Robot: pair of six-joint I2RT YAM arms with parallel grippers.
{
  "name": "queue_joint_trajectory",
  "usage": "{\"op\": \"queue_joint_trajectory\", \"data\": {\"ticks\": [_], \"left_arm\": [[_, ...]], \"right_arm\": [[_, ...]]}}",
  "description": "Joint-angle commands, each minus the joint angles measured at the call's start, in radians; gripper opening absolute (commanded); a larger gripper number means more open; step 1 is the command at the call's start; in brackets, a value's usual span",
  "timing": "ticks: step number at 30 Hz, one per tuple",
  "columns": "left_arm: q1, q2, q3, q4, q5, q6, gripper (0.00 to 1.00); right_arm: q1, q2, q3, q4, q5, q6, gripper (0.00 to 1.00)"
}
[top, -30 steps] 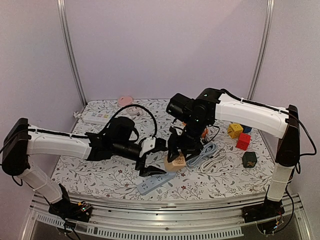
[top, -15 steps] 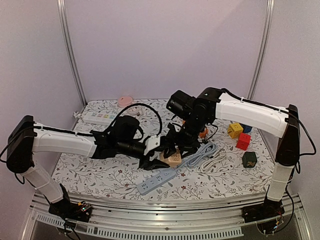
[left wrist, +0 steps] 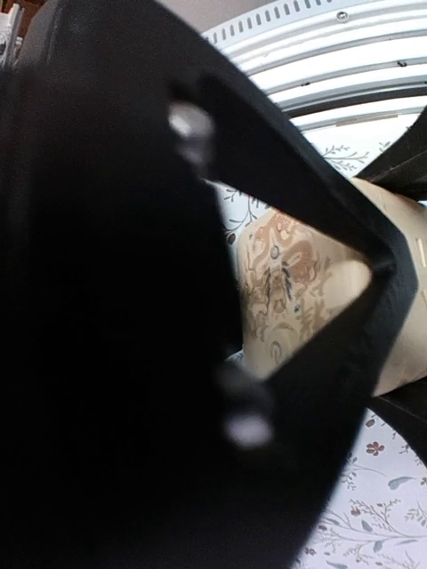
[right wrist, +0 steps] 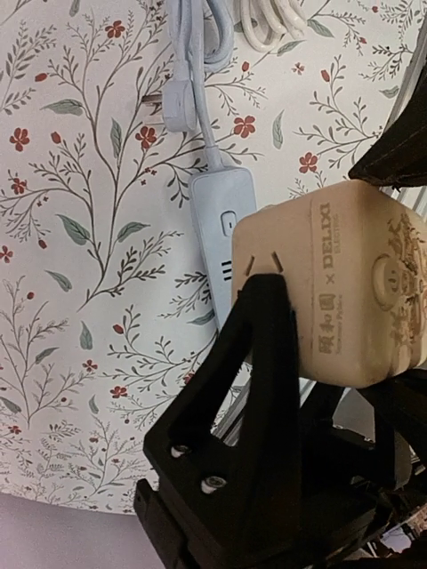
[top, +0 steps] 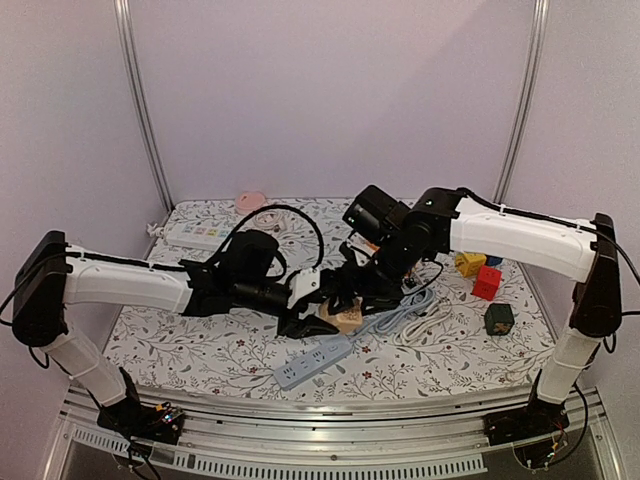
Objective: Insert the plug
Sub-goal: Adjust the plug.
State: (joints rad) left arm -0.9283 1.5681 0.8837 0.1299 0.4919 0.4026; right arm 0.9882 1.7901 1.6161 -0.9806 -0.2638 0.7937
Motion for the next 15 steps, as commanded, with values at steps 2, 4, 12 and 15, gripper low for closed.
{"op": "queue_joint_trajectory", "data": {"ticks": [2,4,12,15], "left_arm": [[0.037,-0.046,0.042,-0.034,0.064,-0.114,0.0],[0.048,-0.048,0.052,-0.037,0.07,-0.136,0.0],[0.057,-0.045,0.053,-0.03,0.08,-0.155,0.0],[0.057,-0.047,0.053,-0.026,0.076,-0.16,0.0]], "right_arm": [[0.042,-0.184,-0.183,0.276,0.176,-0.041,0.69],[0.065,-0.228,-0.264,0.376,0.215,-0.032,0.71],[0.098,-0.319,-0.449,0.636,0.366,0.041,0.99],[0.101,-0.338,-0.482,0.693,0.428,0.067,0.98]]}}
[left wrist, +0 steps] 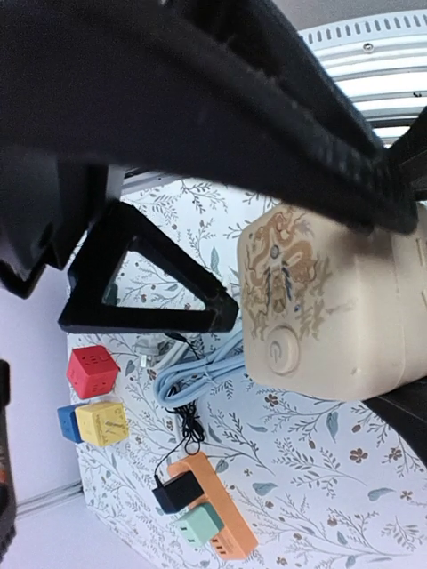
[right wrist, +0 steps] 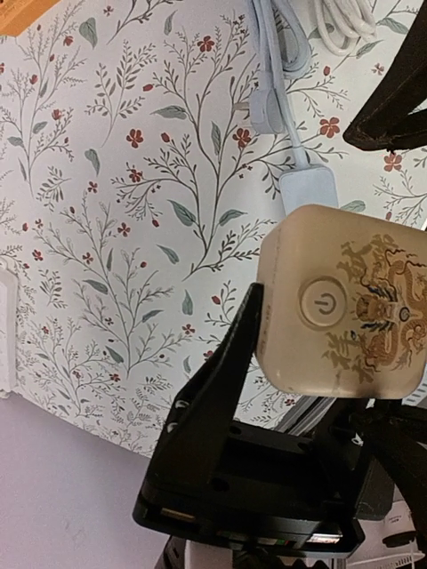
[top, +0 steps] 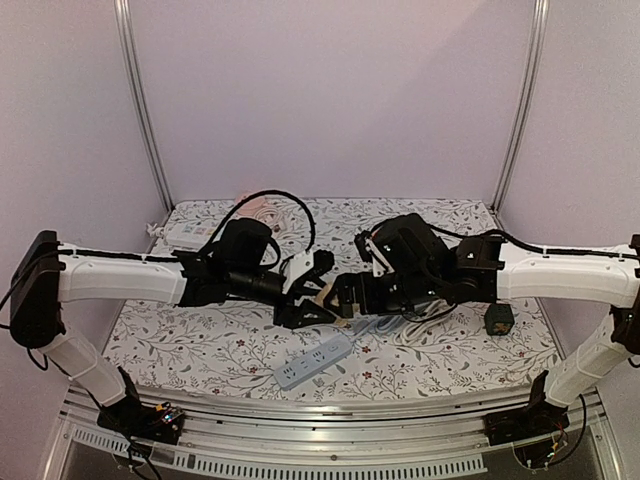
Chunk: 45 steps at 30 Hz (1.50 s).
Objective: Insert the plug
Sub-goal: Adjust the plug.
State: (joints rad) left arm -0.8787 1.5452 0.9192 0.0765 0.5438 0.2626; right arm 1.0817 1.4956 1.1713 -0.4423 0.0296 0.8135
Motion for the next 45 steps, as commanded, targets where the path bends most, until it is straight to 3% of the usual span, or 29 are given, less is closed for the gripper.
{"op": "queue_joint_trajectory", "data": {"ticks": [1,6,20,27,31,33,34,35,36,39,42,45], "left_arm": [[0.007,-0.025,0.019,0.026,0.022,-0.02,0.0],[0.007,-0.022,0.026,0.022,0.005,-0.017,0.0],[0.012,-0.02,0.036,0.011,-0.021,0.0,0.0],[0.012,-0.02,0.041,0.006,-0.019,-0.003,0.0],[0.012,-0.022,0.038,0.006,-0.021,-0.001,0.0],[0.012,-0.022,0.039,0.006,-0.02,0.0,0.0],[0.012,-0.022,0.04,0.003,-0.02,0.002,0.0],[0.012,-0.021,0.042,-0.003,-0.021,0.005,0.0],[0.012,-0.021,0.045,-0.015,-0.027,0.006,0.0],[0.03,-0.035,0.066,-0.15,-0.042,0.038,0.94],[0.117,-0.061,0.108,-0.408,0.01,0.144,1.0],[0.242,-0.096,0.148,-0.729,0.016,0.298,1.0]], "right_arm": [[0.009,-0.046,-0.053,0.171,0.154,0.055,0.97],[0.023,-0.053,-0.113,0.314,0.189,0.116,0.89],[0.048,-0.006,-0.125,0.254,0.157,0.132,0.88],[0.045,0.051,-0.07,0.209,0.105,0.106,0.75],[0.035,0.073,-0.059,0.208,0.084,0.104,0.52],[0.034,0.078,-0.048,0.206,0.073,0.092,0.26],[0.035,0.077,-0.042,0.201,0.073,0.085,0.08],[0.034,0.075,-0.038,0.196,0.077,0.081,0.0],[0.034,0.07,-0.034,0.187,0.081,0.071,0.0],[0.037,0.065,0.044,0.053,0.127,0.028,0.0],[0.054,0.105,0.176,-0.204,0.215,-0.012,0.0],[0.084,0.182,0.258,-0.3,0.246,-0.064,0.0]]}}
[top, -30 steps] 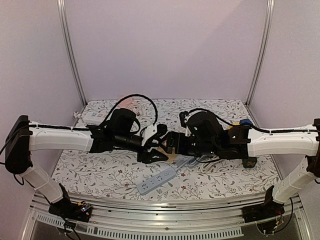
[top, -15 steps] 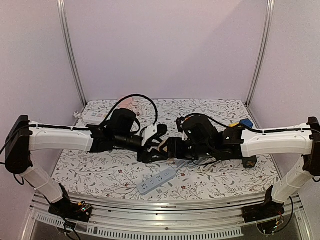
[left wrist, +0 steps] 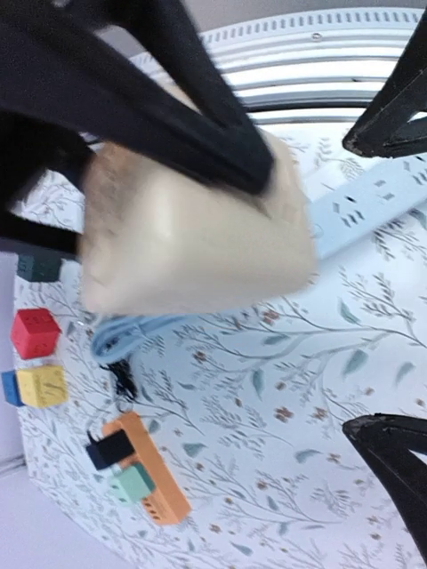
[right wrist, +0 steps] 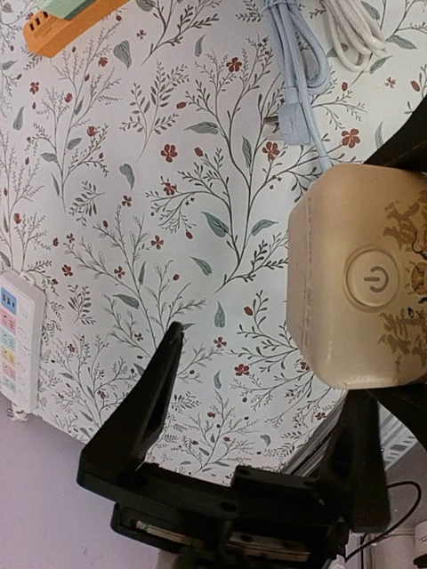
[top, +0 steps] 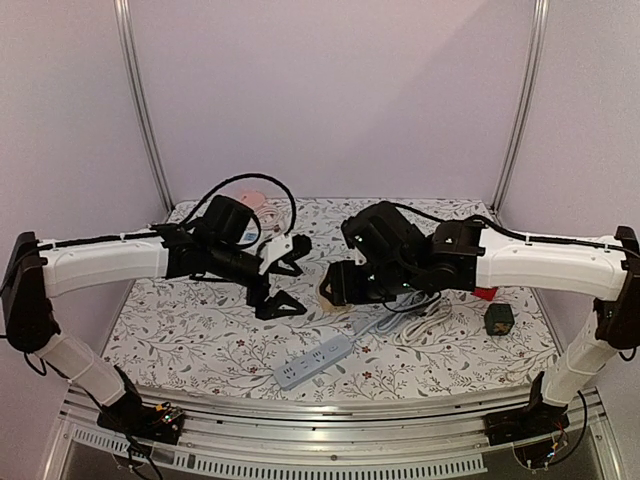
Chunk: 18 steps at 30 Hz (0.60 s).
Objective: Insert the plug
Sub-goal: Adjust the plug, then move the socket to the center of the board, then insert the plug into the socket.
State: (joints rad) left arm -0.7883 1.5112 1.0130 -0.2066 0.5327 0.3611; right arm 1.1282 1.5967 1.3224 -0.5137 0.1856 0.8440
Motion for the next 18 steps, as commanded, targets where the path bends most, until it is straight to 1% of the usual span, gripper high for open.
{"op": "queue_joint_trajectory", "data": {"ticks": [1,3,4,9,12,18], "left_arm": [[0.193,-0.076,0.067,-0.539,0.006,0.249,1.0],[0.271,-0.102,0.071,-0.657,-0.039,0.315,1.0],[0.313,-0.115,0.064,-0.687,-0.052,0.33,0.99],[0.482,-0.163,0.026,-0.721,-0.04,0.316,1.0],[0.522,-0.172,0.0,-0.706,-0.019,0.294,1.0],[0.536,-0.155,-0.035,-0.66,0.012,0.249,0.99]], "right_arm": [[0.054,0.096,0.119,-0.232,0.098,-0.111,0.0],[0.071,0.138,0.138,-0.235,0.103,-0.137,0.0],[0.076,0.152,0.151,-0.242,0.103,-0.147,0.0],[0.104,0.227,0.218,-0.3,0.124,-0.196,0.0],[0.124,0.264,0.23,-0.286,0.117,-0.209,0.0],[0.132,0.299,0.224,-0.206,0.081,-0.226,0.0]]}}
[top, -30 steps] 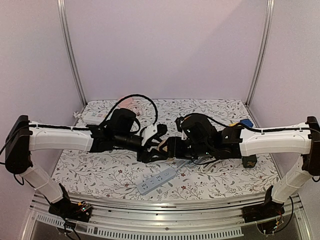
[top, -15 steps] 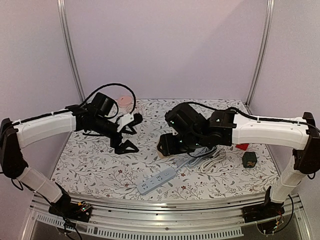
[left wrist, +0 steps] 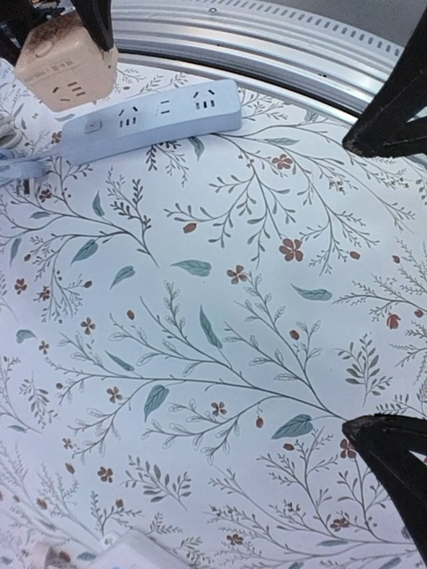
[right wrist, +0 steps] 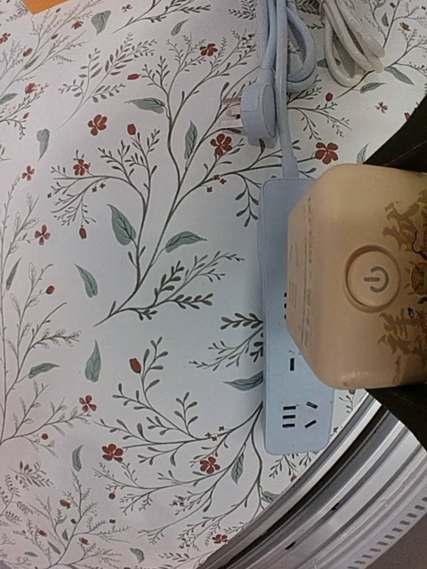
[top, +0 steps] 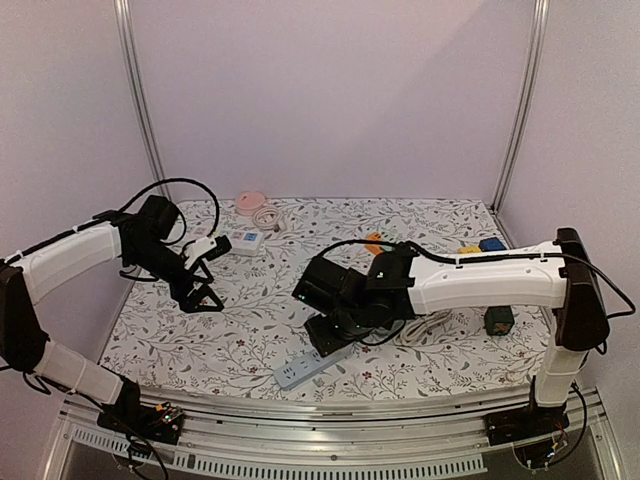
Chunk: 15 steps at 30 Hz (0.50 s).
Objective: Insert the plug
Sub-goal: Insert the plug into the socket.
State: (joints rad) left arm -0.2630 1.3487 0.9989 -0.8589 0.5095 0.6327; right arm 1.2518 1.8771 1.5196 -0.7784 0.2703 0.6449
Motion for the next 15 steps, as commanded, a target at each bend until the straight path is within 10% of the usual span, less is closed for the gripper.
{"op": "queue_joint_trajectory", "data": {"ticks": [1,15], "left_arm": [[0.01,0.009,-0.023,-0.002,0.033,-0.027,0.99],[0.019,0.048,-0.031,0.02,0.013,-0.051,1.0]], "right_arm": [[0.009,0.018,0.02,0.083,-0.009,-0.026,0.0],[0.019,0.039,-0.024,0.164,-0.058,-0.043,0.0]]}}
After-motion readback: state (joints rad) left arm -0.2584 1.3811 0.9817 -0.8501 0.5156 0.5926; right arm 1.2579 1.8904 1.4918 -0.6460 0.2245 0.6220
